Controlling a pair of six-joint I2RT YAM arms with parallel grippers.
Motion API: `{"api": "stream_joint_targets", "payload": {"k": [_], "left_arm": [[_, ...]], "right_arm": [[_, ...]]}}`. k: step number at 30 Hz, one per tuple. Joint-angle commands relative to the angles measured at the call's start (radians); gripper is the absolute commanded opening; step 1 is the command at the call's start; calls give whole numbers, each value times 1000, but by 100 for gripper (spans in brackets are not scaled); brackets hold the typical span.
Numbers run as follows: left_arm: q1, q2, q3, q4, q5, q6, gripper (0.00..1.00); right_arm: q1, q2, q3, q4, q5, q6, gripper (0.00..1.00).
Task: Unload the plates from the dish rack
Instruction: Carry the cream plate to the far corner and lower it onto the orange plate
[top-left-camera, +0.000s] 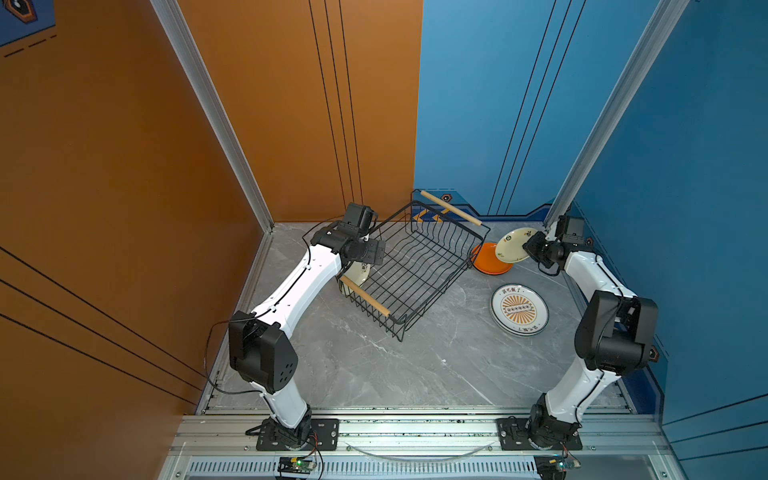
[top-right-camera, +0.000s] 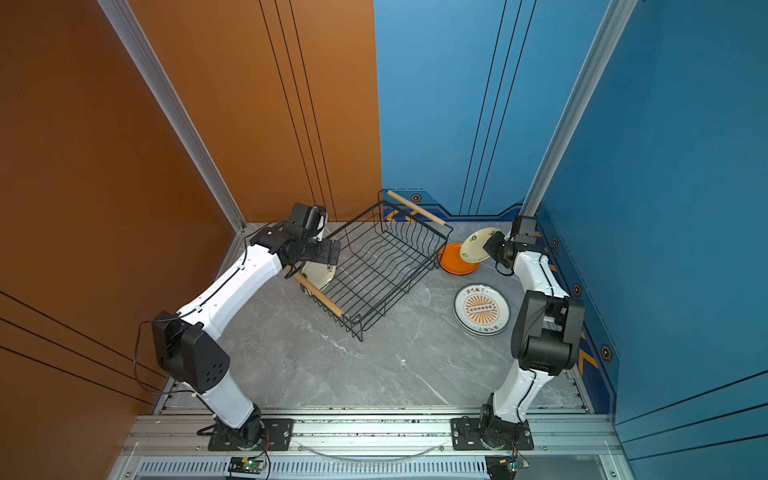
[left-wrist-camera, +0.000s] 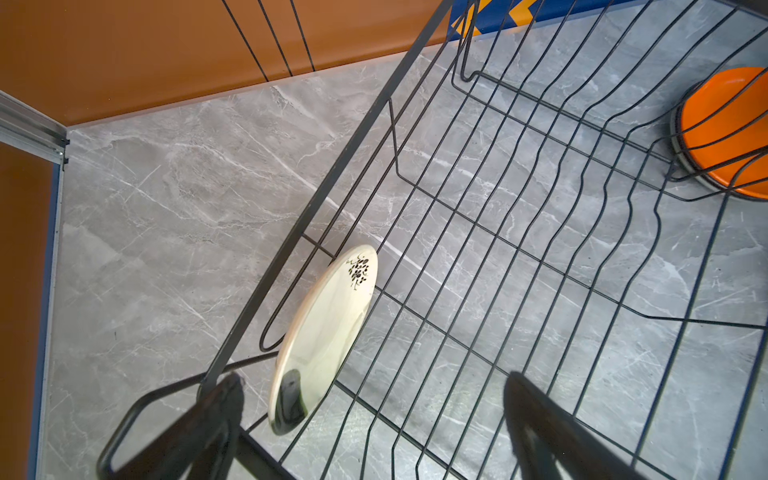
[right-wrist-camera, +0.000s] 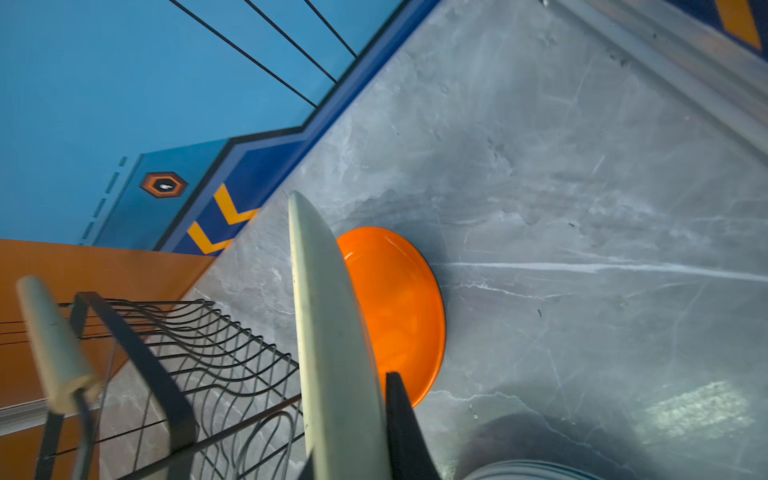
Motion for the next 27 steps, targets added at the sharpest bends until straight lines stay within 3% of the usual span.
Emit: {"api": "stream_joint_targets", "payload": {"k": [1,17,27], "left_arm": [[14,22,21,-37,-21,20,98],[24,16,6,-37,3,26,98],[25,11,-2,-37,13,30,98]], "right_arm": [[4,35,20,-10,8,-21,0],[30,190,98,-42,1,-35,0],[35,237,139,-58,-11,-35,22]]}}
